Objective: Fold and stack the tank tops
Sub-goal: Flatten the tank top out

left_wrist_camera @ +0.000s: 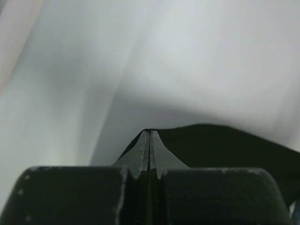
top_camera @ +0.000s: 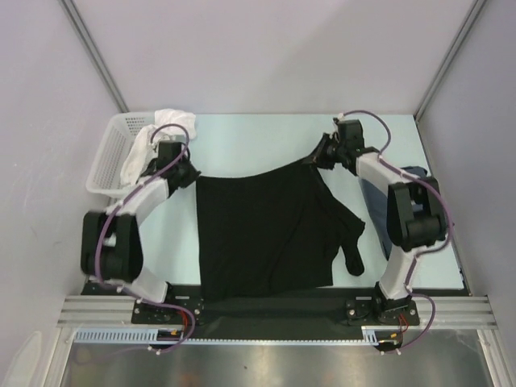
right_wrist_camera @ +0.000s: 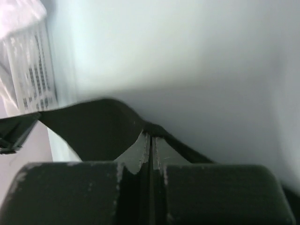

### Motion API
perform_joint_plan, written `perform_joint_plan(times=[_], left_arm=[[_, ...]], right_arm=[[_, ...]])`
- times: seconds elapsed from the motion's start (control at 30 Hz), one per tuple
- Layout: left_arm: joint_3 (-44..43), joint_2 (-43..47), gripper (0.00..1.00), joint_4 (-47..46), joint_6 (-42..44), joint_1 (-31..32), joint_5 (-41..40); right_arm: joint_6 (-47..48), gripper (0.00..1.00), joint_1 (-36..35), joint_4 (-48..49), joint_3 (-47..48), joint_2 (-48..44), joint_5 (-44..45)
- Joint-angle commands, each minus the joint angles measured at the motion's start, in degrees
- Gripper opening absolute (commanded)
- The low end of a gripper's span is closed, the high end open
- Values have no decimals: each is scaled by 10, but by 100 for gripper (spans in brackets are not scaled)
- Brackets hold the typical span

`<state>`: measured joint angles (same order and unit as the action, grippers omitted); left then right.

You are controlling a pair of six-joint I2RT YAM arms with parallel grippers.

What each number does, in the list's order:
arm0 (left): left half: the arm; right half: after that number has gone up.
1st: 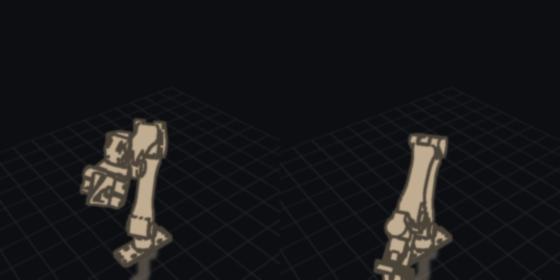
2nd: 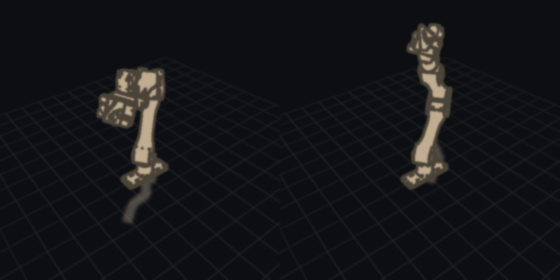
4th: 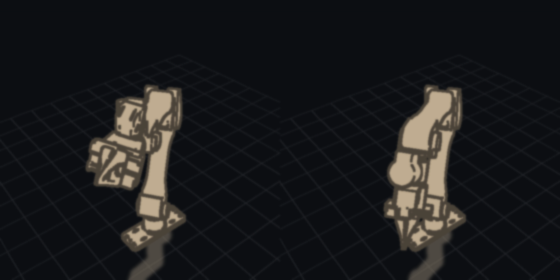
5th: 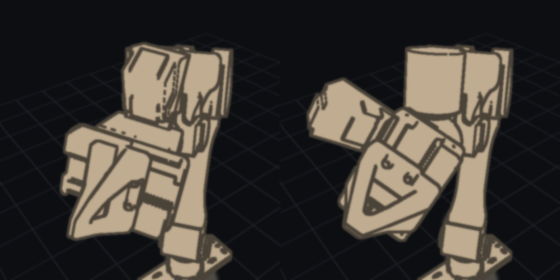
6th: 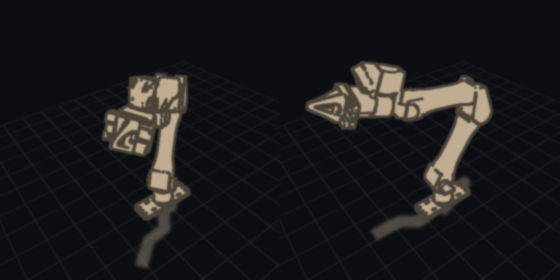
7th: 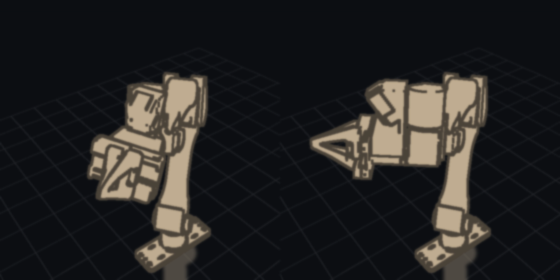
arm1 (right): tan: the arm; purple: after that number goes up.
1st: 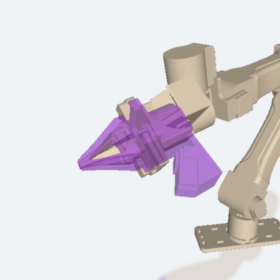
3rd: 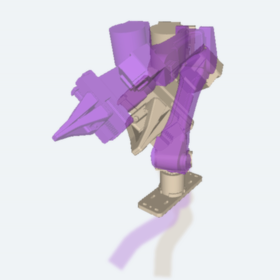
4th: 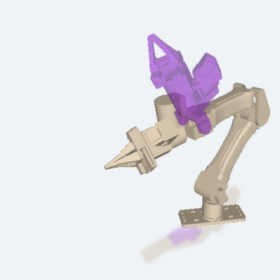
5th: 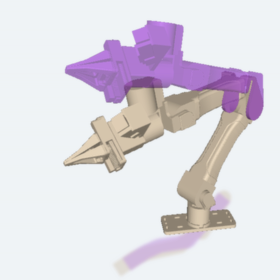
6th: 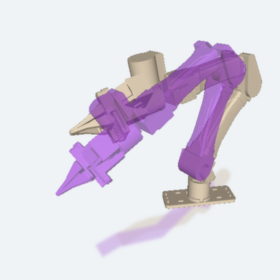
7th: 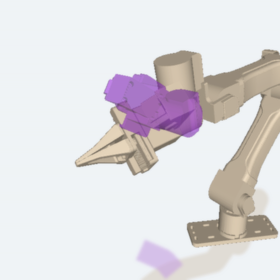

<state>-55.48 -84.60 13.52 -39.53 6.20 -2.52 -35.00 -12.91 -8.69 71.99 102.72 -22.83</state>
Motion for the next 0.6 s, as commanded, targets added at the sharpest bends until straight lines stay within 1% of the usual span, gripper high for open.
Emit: perform_joint_plan(times=[0.0, 0.03, 0.07, 0.13, 0.17, 0.23, 0.27, 0.33, 0.37, 0.4, 0.43, 0.47, 0.5, 0.53, 0.57], left_arm=[[-75, -104, 0, -89, -29, -16, -3], [-108, -130, 0, -92, -29, -21, 2], [-126, -171, 0, -90, -29, -23, 6], [-182, -209, 0, -85, -27, -28, 8], [-200, -224, 0, -83, -23, -29, 9], [-250, -262, 0, -78, -12, -34, 20], [-265, -275, 0, -75, -9, -36, 21], [-311, -306, 4, -73, -3, -40, 35], [-330, -318, 12, -72, -1, -41, 39], [-352, -332, 59, -46, 0, -42, 43], [-405, -361, 80, -26, 2, -42, 49], [-432, -373, 88, -1, 3, -42, 45], [-459, -379, 94, 37, 10, -42, 45], [-453, -366, 95, 42, 13, -43, 48], [-438, -346, 95, 40, 15, -41, 48]], right_arm=[[-9, 0, 0, 82, 119, 80, 2], [-7, 0, 2, 75, 173, 99, 3], [-2, 0, 2, 59, 198, 123, 9], [5, 0, 8, 43, 252, 180, 12], [7, 0, 10, 26, 303, 198, 21], [11, 4, 19, 7, 349, 246, 24], [12, 7, 22, -3, 392, 259, 25], [11, 22, 27, -12, 428, 284, 30], [12, 49, 31, -19, 452, 302, 35], [13, 61, 32, -25, 466, 309, 37], [13, 71, 34, -32, 475, 313, 40], [16, 79, 35, -49, 481, 316, 45], [19, 80, 36, -57, 481, 311, 47], [30, 80, 36, -63, 470, 301, 49], [34, 79, 36, -64, 449, 270, 52]])
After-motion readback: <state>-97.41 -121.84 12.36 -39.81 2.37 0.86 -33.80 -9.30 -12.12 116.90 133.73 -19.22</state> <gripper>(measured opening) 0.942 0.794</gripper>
